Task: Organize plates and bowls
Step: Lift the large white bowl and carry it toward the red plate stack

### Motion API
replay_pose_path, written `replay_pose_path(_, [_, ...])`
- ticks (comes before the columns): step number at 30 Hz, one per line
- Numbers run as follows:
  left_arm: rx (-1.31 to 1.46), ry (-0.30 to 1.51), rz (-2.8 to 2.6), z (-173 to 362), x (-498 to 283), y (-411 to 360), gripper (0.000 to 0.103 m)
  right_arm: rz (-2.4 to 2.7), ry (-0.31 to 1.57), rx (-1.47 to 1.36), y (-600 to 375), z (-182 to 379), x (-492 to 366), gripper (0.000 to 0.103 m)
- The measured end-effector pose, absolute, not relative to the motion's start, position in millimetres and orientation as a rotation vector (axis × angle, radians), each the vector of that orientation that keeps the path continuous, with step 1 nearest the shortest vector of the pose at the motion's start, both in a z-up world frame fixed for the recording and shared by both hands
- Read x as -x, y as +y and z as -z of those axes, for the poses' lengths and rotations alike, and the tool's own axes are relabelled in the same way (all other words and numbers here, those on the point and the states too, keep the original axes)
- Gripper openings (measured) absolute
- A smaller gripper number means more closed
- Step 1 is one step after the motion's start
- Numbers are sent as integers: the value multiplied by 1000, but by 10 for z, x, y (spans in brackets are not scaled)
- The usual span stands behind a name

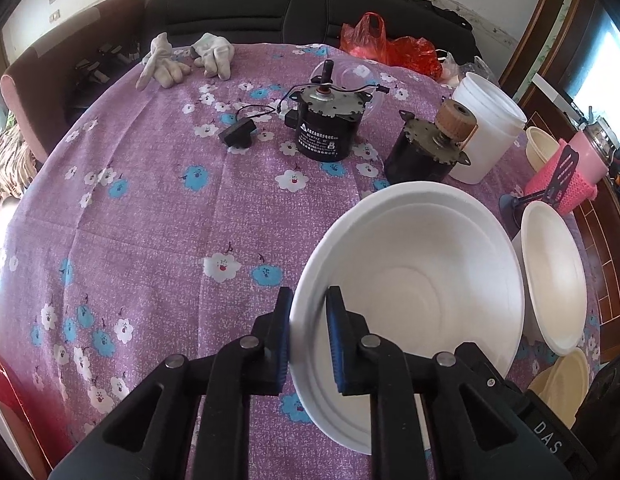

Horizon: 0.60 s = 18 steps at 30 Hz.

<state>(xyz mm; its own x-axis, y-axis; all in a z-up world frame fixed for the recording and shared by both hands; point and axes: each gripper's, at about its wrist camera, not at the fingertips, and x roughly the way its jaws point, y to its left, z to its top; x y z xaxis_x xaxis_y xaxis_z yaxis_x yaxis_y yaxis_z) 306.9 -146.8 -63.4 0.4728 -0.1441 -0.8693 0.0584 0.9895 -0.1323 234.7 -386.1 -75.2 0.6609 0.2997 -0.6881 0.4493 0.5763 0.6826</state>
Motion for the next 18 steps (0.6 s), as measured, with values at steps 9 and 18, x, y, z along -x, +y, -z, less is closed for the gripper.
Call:
replay_pose_path(9, [132, 1039, 106, 535, -2812, -1217, 15, 55, 879, -951, -3731, 658, -2285, 11])
replay_pose_path(18, [174, 1000, 82, 387, -2474, -918, 15, -6, 858, -899, -3485, 488, -2144, 11])
